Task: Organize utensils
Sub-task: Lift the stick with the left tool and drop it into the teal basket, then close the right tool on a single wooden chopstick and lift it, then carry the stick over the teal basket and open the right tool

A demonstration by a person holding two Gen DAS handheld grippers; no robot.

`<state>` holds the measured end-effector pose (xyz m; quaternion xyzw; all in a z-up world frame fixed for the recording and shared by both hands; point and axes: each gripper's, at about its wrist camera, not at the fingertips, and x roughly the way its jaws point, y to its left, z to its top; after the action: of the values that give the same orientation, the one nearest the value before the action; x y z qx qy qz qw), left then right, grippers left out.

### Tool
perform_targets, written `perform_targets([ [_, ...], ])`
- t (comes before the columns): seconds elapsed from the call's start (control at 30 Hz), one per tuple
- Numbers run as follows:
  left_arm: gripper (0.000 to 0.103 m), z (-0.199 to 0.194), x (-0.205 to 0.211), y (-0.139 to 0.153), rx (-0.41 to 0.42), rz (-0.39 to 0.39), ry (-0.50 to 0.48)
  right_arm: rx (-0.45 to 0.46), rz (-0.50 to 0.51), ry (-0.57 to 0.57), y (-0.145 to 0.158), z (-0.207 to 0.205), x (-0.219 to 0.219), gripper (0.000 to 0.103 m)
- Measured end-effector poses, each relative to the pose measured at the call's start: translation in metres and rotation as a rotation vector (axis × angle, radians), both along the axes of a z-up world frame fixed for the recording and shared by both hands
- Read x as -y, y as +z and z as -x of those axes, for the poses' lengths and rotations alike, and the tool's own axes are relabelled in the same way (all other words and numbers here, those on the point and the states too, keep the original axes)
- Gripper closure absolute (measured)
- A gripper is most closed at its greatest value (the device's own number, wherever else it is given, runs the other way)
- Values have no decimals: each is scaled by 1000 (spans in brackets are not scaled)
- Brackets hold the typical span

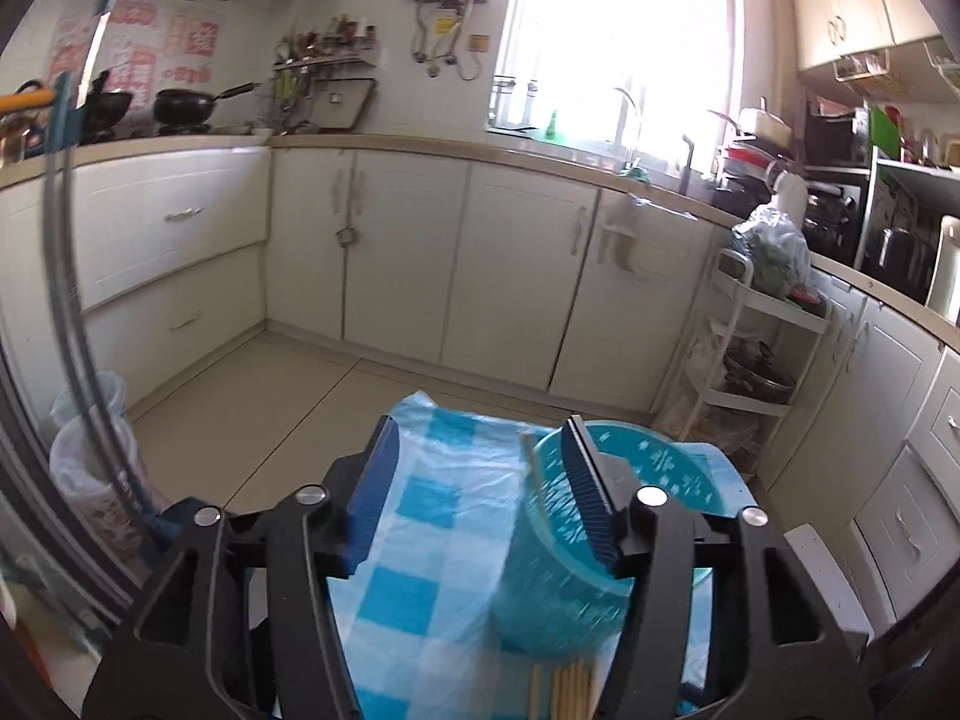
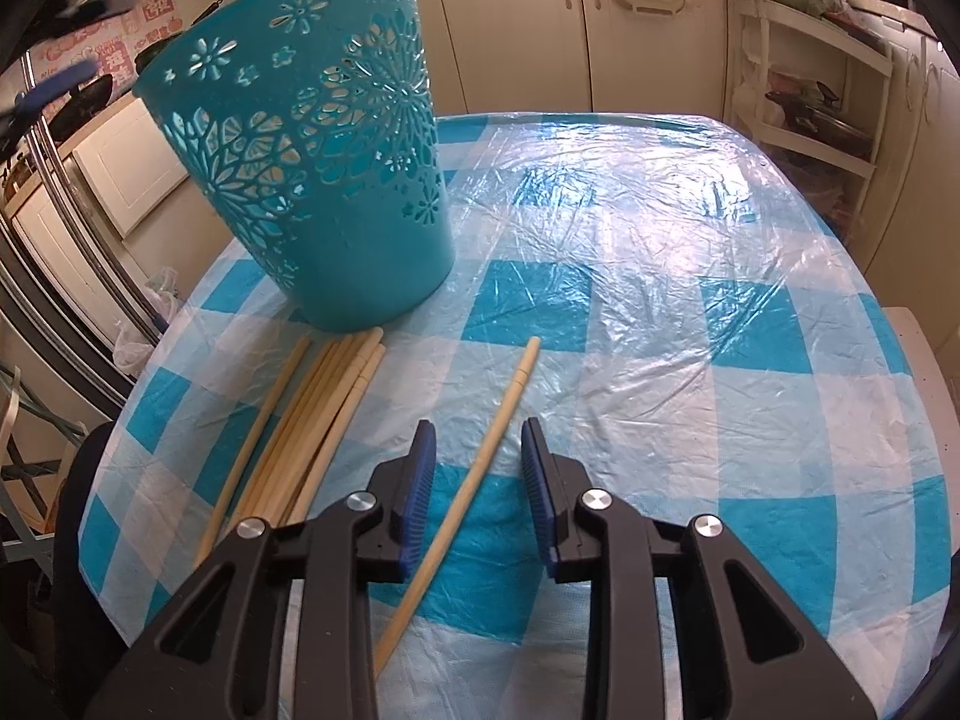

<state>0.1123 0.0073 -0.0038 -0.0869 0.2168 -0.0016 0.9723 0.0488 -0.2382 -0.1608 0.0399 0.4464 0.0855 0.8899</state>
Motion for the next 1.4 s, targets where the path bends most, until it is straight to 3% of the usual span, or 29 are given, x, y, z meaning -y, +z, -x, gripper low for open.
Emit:
perform_targets([
  [0.23, 43, 31, -34, -45, -127, 60, 23, -35, 49, 32, 1, -9, -1, 96],
  [0.53, 43, 44, -32, -80, -205, 60, -29, -68, 178, 93, 3, -6, -14, 96],
  [0.73, 43, 47, -33, -89, -243, 55, -39, -48, -3, 8, 15, 11, 8, 97],
  [0.87, 42, 47, -39, -96, -277, 73, -24, 59, -161, -13, 59, 26, 22, 97],
  [1.07, 41, 50, -35, -95, -279, 74, -31, 294, -302, 31, 147, 24, 11, 97],
  [1.23, 40, 53, -30, -92, -276, 79, -43, 483, -334, 25, 201, -6, -14, 97],
  [1.4, 38, 57, -30, -91, -272, 84, -45, 636, -273, -59, 216, -38, -37, 97],
])
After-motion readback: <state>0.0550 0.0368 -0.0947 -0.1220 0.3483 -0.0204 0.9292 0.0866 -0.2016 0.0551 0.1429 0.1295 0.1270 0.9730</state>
